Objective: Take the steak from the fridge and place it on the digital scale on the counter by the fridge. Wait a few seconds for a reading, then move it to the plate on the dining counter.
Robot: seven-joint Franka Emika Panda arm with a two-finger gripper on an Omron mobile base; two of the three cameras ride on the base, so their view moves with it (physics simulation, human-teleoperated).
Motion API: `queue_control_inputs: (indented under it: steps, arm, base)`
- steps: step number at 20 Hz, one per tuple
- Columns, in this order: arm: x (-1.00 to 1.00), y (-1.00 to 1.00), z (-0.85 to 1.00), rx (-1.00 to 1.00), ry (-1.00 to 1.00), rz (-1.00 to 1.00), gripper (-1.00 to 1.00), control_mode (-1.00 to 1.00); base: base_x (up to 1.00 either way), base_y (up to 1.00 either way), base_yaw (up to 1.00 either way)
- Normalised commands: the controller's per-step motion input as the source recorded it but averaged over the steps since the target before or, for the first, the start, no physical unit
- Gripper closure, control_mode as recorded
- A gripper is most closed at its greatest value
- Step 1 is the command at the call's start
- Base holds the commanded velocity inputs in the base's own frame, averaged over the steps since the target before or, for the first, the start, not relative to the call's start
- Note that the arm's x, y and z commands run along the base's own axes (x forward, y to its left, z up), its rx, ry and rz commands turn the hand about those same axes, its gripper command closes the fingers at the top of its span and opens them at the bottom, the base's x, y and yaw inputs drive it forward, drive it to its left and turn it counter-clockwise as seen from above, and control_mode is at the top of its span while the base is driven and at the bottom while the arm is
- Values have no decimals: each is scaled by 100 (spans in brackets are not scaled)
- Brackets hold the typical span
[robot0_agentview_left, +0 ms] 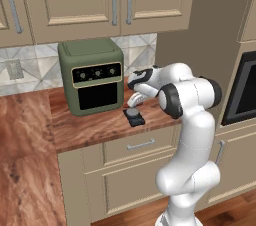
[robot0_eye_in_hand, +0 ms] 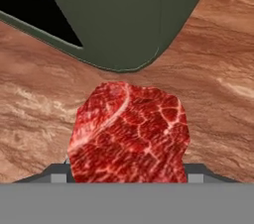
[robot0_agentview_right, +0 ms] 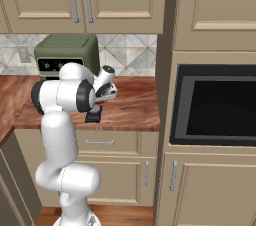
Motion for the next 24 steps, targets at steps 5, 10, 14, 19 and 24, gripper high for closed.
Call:
queue_control_inputs:
  steps: [5, 10, 14, 19, 24]
  arm:
    - [-5, 3, 0, 0, -7, 2, 100, -100]
    - [-29, 0, 8, 0, -9, 0, 100, -100]
    - [-20, 0, 1, 0, -2, 0, 100, -100]
    - [-11, 0, 0, 0, -1, 0, 100, -100]
    - [1, 0, 0, 0, 0, 0, 100, -100]
  base:
    - [0, 0, 0]
    - [0, 0, 0]
    - [0, 0, 0]
    - [0, 0, 0]
    - [0, 0, 0]
